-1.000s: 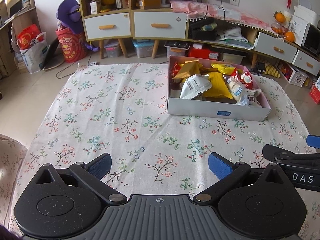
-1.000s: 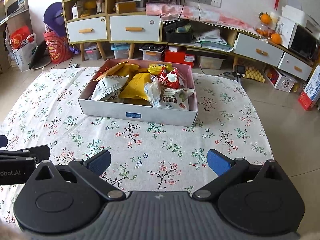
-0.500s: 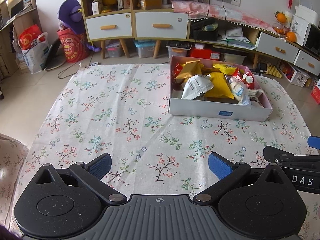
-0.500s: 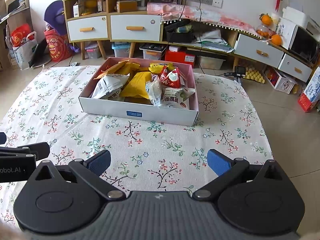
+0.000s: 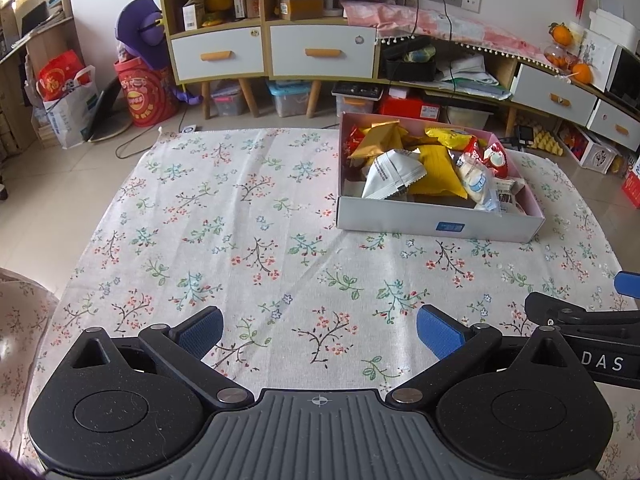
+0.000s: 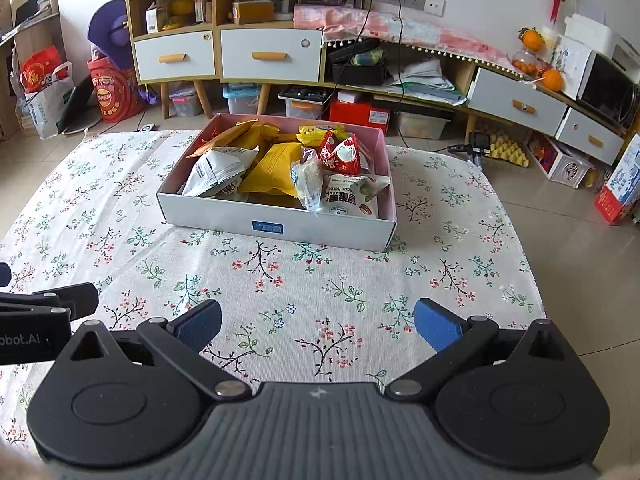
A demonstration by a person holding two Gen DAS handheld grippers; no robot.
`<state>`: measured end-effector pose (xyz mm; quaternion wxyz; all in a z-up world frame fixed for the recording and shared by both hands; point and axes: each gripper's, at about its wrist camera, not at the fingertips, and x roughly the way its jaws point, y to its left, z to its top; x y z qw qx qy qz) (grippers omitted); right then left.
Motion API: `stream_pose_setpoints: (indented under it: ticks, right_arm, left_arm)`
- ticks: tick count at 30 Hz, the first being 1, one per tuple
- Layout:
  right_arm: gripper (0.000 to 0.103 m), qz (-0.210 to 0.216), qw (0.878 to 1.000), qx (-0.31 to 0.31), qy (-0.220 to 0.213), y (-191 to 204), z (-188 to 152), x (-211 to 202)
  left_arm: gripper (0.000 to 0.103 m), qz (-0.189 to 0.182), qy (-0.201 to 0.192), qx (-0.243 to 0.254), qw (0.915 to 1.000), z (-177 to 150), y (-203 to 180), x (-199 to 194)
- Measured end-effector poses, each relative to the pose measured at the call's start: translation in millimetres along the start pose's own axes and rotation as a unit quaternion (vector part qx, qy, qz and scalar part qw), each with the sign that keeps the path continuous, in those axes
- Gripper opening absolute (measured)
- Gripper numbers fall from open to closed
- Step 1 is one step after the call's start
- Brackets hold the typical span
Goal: Organize snacks
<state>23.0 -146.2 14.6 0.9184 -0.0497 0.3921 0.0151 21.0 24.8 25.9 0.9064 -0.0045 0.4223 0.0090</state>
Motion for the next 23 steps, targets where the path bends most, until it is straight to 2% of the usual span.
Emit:
stream_pose_setpoints:
  ticks: [23]
  right_arm:
    - [0.103, -0.001, 1.000, 0.001, 0.001, -1.4, -0.4, -0.8]
  left_arm:
    - [0.103, -0.005, 0.002, 0.001, 1.0000, 0.6, -1.0, -1.6]
